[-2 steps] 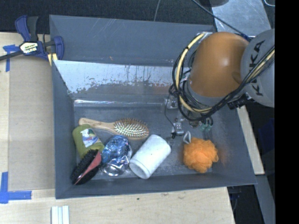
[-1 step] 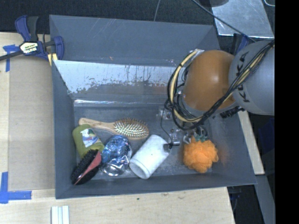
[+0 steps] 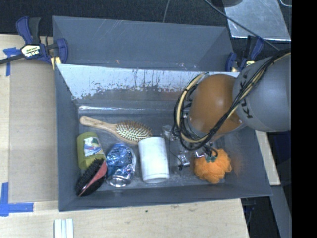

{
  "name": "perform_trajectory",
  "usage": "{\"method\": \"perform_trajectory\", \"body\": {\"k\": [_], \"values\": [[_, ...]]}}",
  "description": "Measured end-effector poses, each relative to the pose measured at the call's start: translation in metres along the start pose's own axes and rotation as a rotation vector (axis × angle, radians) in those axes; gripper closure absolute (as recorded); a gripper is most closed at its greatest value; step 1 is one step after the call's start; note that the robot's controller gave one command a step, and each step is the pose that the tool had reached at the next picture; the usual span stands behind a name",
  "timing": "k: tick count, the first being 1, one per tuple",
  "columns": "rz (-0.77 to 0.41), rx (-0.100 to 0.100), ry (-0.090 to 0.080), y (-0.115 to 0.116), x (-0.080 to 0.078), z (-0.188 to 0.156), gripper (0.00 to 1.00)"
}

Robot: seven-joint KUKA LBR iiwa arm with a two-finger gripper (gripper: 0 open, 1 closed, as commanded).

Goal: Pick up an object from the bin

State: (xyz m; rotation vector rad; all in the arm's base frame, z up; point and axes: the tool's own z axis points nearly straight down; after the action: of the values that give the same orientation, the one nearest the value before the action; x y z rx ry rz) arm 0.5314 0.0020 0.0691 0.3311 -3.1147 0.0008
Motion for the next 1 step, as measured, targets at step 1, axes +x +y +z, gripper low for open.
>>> {"method": "perform_trajectory", "body": {"k": [1], "values": [[-0.045, 0.005, -0.011, -0.0627, 0.0262, -0.1336, 0.0]]}}
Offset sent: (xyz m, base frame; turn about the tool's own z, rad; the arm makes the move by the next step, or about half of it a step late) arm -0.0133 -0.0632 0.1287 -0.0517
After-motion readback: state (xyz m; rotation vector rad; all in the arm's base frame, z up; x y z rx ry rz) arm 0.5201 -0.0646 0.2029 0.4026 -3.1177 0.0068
